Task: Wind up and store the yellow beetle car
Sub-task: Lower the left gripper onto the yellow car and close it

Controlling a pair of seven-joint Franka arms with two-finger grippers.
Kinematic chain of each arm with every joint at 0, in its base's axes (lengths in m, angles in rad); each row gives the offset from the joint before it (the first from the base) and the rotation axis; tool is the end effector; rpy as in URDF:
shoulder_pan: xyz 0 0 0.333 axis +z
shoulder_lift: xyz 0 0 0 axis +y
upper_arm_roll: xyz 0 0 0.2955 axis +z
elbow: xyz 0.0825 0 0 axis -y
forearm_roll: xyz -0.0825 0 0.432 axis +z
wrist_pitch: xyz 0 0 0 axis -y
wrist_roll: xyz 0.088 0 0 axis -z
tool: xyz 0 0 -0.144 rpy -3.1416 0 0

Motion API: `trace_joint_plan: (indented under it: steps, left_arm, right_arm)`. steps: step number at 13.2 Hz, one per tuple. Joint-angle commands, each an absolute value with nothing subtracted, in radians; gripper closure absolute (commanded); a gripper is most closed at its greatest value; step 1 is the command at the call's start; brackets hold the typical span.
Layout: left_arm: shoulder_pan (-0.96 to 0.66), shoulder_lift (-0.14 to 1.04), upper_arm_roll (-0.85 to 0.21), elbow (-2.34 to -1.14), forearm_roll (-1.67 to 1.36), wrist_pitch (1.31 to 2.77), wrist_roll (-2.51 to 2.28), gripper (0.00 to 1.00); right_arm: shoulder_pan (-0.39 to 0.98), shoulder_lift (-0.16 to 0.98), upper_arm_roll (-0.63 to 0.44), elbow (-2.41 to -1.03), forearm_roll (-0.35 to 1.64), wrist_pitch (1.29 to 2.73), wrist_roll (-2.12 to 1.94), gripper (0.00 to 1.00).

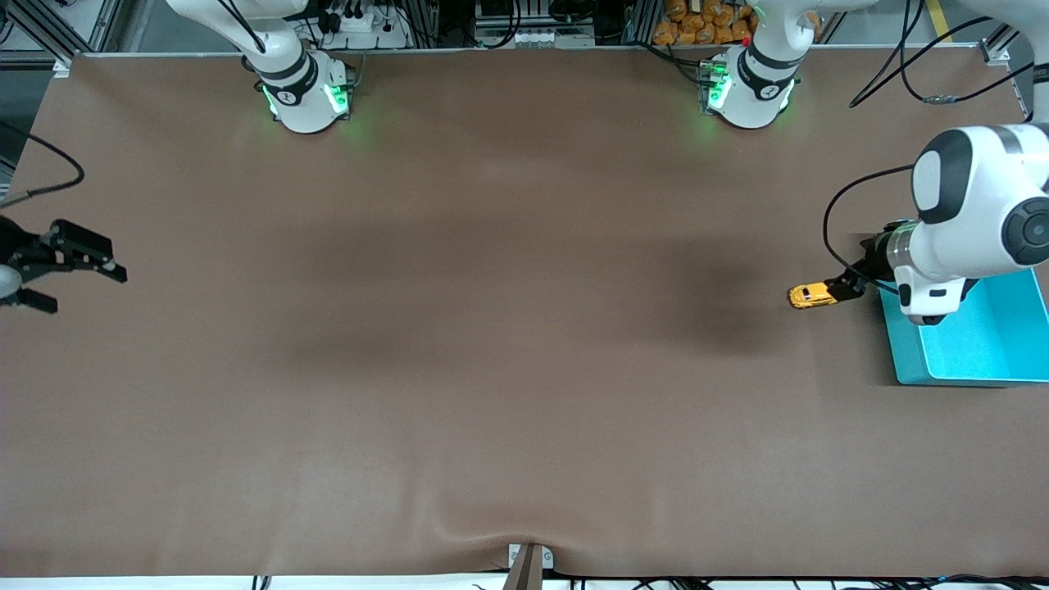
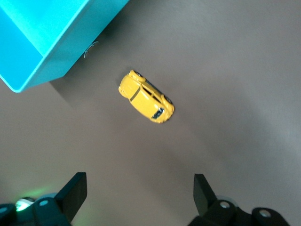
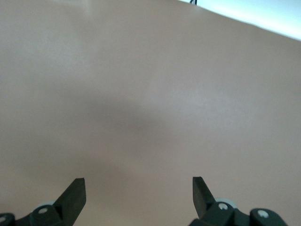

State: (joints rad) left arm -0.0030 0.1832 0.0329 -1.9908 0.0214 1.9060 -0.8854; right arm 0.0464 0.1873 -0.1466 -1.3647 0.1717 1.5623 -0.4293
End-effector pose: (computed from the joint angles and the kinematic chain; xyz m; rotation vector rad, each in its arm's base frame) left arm 0.5839 0.0198 0.2693 -2.6862 -1.3072 0.3506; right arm 0.6553 -0.0332 0.5581 -2.9625 -0.4999 -0.0743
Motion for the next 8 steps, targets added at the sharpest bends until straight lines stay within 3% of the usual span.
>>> trace_joint_plan:
  steps: [1, 5, 8]
  left_arm:
    - [0.017, 0.205, 0.028, -2.046, 0.044, 2.015, -1.055, 0.00]
    - [0.044, 0.261, 0.028, -2.108, 0.044, 2.210, -1.277, 0.00]
    - [0.063, 0.279, 0.028, -2.137, 0.043, 2.276, -1.305, 0.00]
  right_arm:
    - [0.051, 0.097, -0.121, -1.427, 0.166, 1.491, -0.234, 0.00]
    - [0.049, -0.004, -0.058, -1.445, 0.092, 1.387, -0.146, 0.00]
    - [0.051, -0.060, -0.058, -1.473, 0.092, 1.355, -0.091, 0.00]
